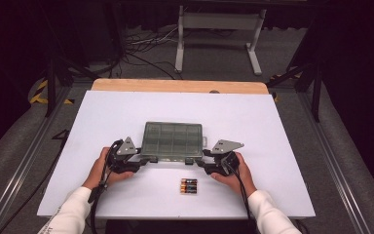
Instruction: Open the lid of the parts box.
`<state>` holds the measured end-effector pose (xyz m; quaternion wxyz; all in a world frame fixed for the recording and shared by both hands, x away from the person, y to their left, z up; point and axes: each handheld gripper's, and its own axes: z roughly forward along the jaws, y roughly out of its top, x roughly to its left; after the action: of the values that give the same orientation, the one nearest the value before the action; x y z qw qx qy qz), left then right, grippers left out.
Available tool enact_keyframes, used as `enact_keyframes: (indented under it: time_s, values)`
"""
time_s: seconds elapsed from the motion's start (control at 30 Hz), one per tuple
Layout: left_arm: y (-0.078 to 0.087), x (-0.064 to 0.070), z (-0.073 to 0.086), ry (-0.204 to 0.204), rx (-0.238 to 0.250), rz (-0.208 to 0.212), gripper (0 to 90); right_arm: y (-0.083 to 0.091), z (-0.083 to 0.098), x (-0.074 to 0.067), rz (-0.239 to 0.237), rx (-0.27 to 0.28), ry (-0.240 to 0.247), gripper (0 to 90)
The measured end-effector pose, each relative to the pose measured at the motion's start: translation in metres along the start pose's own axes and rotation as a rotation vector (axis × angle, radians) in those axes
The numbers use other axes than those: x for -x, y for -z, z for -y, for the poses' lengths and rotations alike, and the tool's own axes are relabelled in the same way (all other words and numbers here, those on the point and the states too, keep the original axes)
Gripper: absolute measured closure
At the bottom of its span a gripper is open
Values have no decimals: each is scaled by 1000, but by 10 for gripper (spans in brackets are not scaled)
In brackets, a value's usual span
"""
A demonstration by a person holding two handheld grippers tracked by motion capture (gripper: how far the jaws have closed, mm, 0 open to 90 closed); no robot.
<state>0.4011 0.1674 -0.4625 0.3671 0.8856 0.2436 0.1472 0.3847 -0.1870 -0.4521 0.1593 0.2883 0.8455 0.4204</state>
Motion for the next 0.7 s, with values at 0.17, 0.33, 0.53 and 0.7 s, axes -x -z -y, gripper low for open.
enact_keyframes:
  time_s: [0.17, 0.33, 0.53, 0.7]
  values:
    - [0, 0, 0, -1, -3, -5, 515, 0, -1, -1, 11, -6, 10, 522]
    - [0, 2, -1, -6, -10, -13, 519, 0, -1, -3, 24, -13, 26, 529]
    - [0, 2, -1, -6, -14, -20, 523, 0, -1, -4, 30, -15, 30, 543]
    - [0, 2, -1, -12, -14, -21, 523, 1, -1, -4, 26, -15, 31, 561]
